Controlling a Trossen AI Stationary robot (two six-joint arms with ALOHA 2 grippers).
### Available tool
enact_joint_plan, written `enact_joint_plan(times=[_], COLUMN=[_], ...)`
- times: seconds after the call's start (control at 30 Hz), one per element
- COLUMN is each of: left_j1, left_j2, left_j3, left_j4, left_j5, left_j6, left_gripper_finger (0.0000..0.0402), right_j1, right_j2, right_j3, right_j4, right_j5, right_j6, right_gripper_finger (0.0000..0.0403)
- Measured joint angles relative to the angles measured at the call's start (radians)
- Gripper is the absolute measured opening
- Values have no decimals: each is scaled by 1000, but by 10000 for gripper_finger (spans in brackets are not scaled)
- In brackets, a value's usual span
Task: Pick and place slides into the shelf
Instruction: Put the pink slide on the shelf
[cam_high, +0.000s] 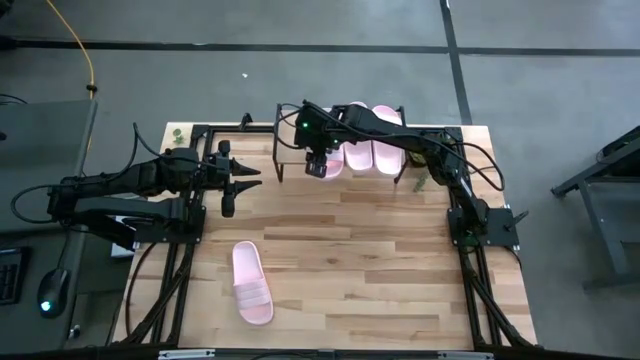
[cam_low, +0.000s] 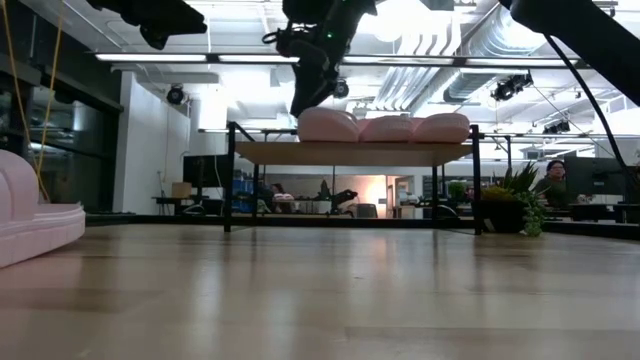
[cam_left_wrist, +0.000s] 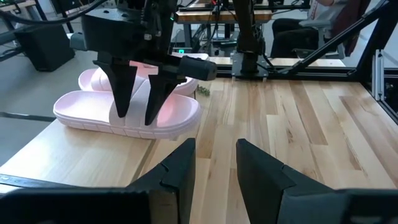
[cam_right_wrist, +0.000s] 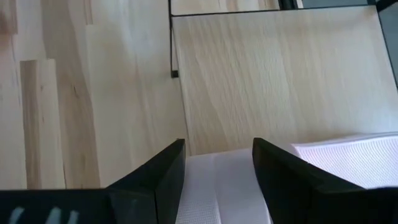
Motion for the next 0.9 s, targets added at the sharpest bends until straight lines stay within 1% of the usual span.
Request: enact_joint_plan(times=[0.2, 0.43, 0.53, 0.63, 0.77, 0.9], left_j1=[0, 0, 0, 0, 0, 0], left_j2=[0, 0, 0, 0, 0, 0], left_j3=[0, 0, 0, 0, 0, 0], left_j4=[0, 0, 0, 0, 0, 0], left_j5=[0, 0, 0, 0, 0, 0], left_j6=[0, 0, 0, 0, 0, 0], left_gripper_finger=[101, 101, 101, 101, 101, 101], right_j1=[0, 0, 0, 1, 0, -2], right_j2=[0, 0, 0, 0, 0, 4], right_j3=[1, 2, 2, 2, 0, -2], right_j4=[-17, -71, -77, -67, -24, 11], right_j5=[21, 80, 84, 86, 54, 63], right_j6=[2, 20, 22, 22, 19, -3], right_gripper_finger=[181, 181, 181, 181, 181, 181])
